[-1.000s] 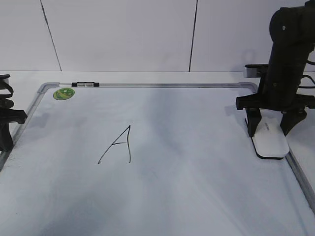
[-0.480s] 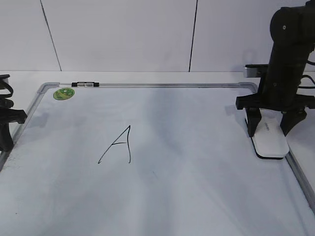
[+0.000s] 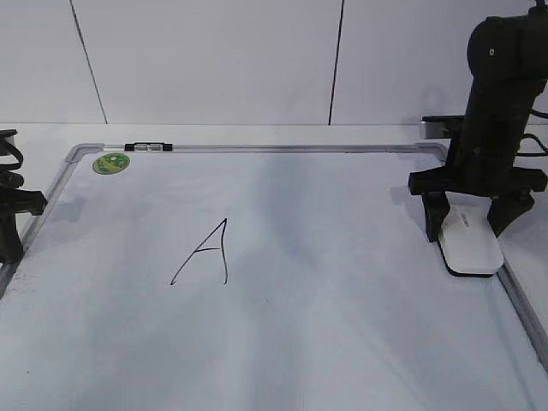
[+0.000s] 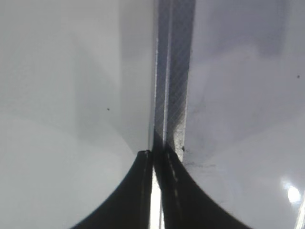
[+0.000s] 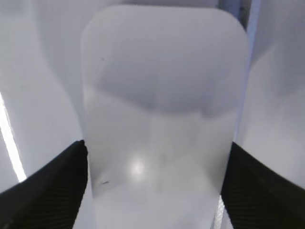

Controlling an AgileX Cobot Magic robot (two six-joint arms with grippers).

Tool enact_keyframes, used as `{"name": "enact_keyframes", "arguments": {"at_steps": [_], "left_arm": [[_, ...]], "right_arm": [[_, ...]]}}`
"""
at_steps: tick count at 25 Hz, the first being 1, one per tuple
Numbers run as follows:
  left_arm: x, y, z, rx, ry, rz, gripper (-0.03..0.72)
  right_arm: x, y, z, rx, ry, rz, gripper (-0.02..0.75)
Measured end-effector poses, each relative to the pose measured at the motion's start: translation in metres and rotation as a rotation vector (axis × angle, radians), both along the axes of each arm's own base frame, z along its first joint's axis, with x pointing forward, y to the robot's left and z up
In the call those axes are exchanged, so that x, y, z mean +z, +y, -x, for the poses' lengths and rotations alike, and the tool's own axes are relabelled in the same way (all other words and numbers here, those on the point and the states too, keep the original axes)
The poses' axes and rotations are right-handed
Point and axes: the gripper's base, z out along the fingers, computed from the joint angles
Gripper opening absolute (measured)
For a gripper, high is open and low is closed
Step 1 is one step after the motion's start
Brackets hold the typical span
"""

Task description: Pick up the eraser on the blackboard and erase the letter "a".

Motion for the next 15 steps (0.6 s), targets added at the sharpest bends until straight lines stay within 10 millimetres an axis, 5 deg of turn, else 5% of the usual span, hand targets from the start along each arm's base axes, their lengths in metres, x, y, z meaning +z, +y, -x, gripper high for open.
{"name": "enact_keyframes", "arguments": {"at_steps": [15], "left_arm": [[0.0,0.0,0.0,0.0,-0.002,0.0,0.018]], "right_arm": [[0.016,-0.001,-0.011,-0.004,-0.071,0.016,0.663]]}}
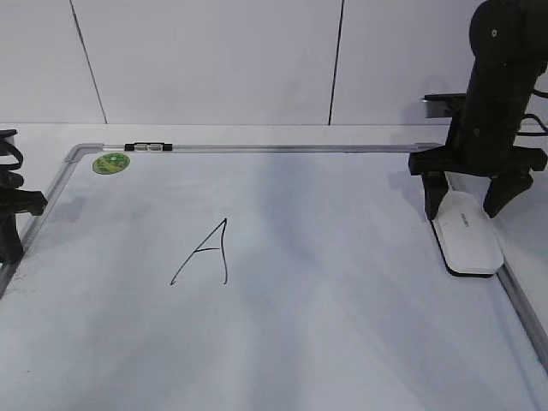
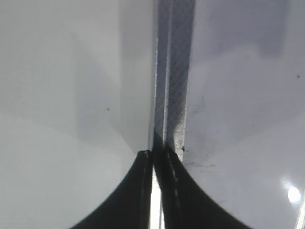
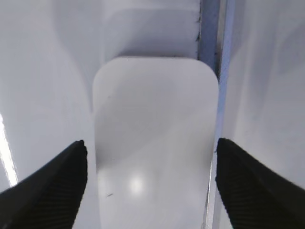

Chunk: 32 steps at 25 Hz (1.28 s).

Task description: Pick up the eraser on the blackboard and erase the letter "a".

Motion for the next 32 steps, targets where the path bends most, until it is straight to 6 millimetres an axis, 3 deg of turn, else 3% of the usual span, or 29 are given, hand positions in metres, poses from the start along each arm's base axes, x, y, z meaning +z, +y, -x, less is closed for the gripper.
{"name": "enact_keyframes", "arguments": {"at_steps": [10,20,32], "left_arm": [[0.0,0.0,0.0,-0.002,0.001,-0.003,0.053],[0.001,0.001,-0.002,-0.017,0.039,-0.01,0.235],[0.018,0.0,-0.007,-0.026,0.055,-0.004,0.255]], "right_arm": [[0.001,0.0,-0.001,-0.006,-0.006,0.0,0.663],[0.001,0.0,-0.001,-0.009,-0.007,0.0,0.663],[0.012,0.0,0.001,-0.014,-0.032,-0.003,0.656]]}}
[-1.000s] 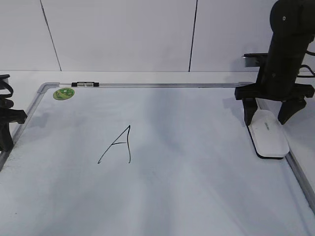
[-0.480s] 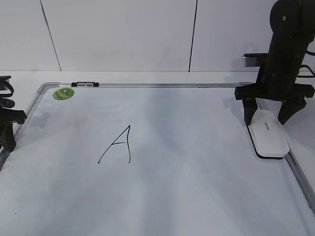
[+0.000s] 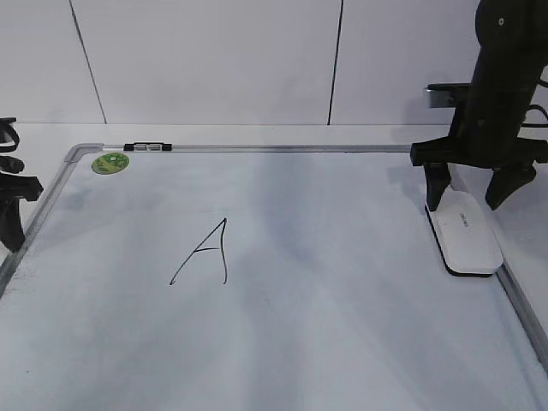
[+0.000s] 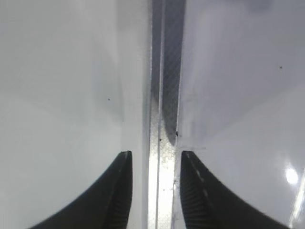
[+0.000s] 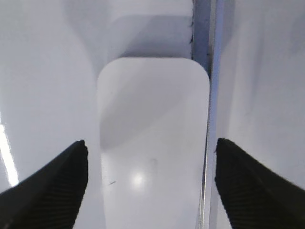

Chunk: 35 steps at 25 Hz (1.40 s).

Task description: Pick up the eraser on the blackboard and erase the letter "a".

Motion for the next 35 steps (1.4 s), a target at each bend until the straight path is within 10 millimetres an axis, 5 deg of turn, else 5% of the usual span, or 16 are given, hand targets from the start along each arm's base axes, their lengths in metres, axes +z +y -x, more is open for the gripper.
{"name": "enact_keyframes", "arguments": {"at_steps": [10,20,28,35], "left_arm": [[0.039,0.0,0.009,-0.002,-0.088,0.0,0.255],[0.113,-0.008,0.044,-0.028,-0.248,0.01,0.256],[0.174,-0.014,0.09,-0.054,-0.404,0.028,0.256],[0.207,-0.018,0.13,-0.076,-0.468,0.051,0.256]], "right_arm": [[0.031,-0.001,0.008,-0.005,-0.076,-0.011,0.655],[0.1,-0.001,0.035,-0.015,-0.236,-0.086,0.654],[0.169,-0.007,0.09,-0.012,-0.408,-0.129,0.653],[0.193,-0.017,0.162,-0.009,-0.48,-0.143,0.65]]}}
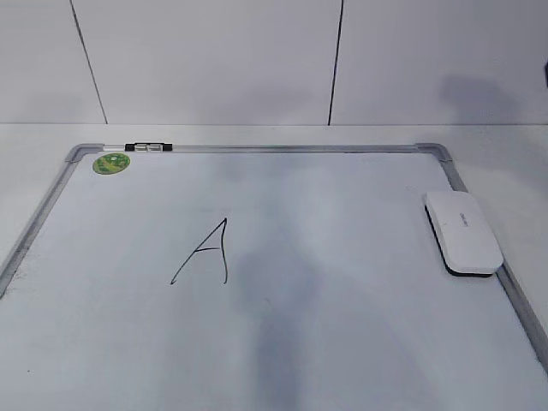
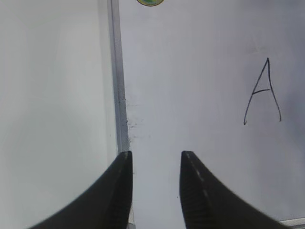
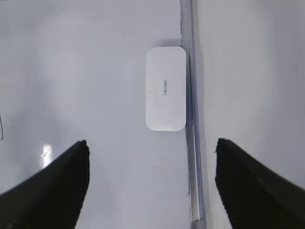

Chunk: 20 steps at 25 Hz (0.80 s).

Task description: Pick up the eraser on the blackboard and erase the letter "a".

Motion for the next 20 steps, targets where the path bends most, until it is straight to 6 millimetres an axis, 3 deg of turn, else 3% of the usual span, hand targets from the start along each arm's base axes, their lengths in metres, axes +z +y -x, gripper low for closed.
{"name": "enact_keyframes", "arguments": {"at_steps": [11,20], "left_arm": [[0.042,-0.009,0.065,-0.033,-0.173,0.087,0.257],[0.071,-0.004,0.138,-0.048,-0.384,0.112,0.257]], "right_arm": [[0.005,-0.012,0.107,0.011,-0.129,-0.058,0.633],[-0.021,-0.018,0.166,0.045,-0.176,-0.071,0.623]]}}
